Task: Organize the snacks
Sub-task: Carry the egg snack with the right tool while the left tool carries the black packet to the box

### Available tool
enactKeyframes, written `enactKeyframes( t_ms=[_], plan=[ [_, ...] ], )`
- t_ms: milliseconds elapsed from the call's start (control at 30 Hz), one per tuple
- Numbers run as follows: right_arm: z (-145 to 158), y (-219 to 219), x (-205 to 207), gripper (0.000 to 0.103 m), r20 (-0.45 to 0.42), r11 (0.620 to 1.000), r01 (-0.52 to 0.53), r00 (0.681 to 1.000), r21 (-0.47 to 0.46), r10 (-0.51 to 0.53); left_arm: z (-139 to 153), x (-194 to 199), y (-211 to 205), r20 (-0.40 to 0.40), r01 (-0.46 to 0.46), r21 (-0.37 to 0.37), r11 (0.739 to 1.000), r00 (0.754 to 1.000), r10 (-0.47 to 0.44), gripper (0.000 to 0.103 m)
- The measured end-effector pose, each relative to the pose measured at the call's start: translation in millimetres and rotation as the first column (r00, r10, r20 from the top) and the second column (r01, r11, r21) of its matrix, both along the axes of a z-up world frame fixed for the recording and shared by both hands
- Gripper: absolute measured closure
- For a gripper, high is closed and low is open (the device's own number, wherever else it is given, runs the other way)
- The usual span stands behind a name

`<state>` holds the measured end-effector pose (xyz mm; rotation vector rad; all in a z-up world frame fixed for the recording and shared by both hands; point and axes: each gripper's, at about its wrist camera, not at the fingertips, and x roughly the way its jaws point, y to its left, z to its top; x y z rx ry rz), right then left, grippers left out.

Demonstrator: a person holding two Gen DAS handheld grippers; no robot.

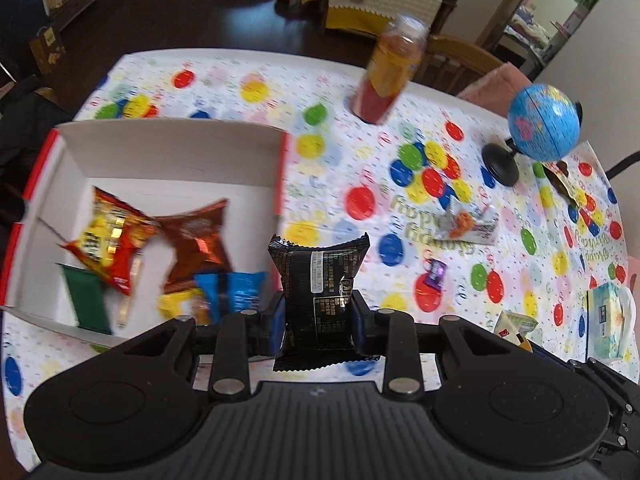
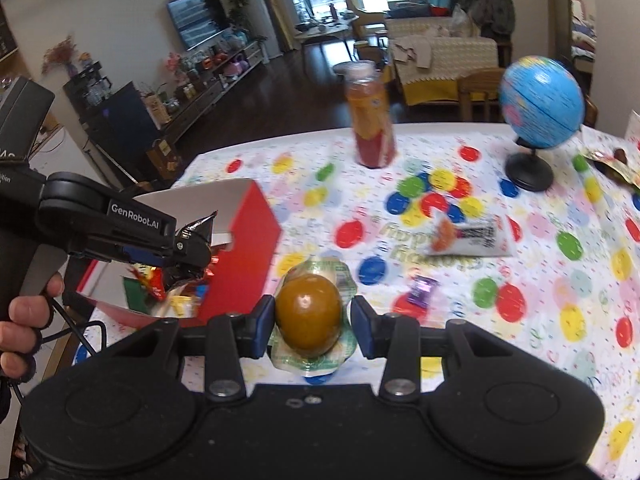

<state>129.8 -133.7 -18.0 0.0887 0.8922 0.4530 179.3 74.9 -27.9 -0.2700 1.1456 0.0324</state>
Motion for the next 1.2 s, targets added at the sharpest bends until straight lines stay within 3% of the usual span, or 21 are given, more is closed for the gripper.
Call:
enactKeyframes(
  t_ms=[333, 700, 933, 1200],
  plan=[
    [12.9, 69.6, -3.9, 0.064, 0.035, 0.998, -0.058, 0.998, -0.011, 0.059, 12.1, -15.4, 74.5, 0.031, -0.058, 0.023, 0.998, 0.998, 0.057, 0.072],
    [7.9, 139.1, 2.0, 0.064, 0.027, 0.995, -0.099, 0.995, -0.034, 0.100, 10.5, -15.1, 143.0, 0.036, -0.082, 0.059, 0.995, 0.996, 0.080, 0.072],
    [-10.2, 173.3, 15.9, 0.064, -0.023, 0.994, -0.102, 0.995, -0.043, 0.101, 0.3, 2.3, 175.6, 0.025, -0.056, 0.108, 0.993, 0.998, 0.054, 0.072],
    [-37.1, 215.4, 33.9, 0.063, -0.066, 0.985, -0.132, 0.990, -0.114, 0.125, -25.4, 41.5, 199.4, -0.017, -0.035, 0.147, 0.988, 0.999, 0.038, 0.072]
  ],
)
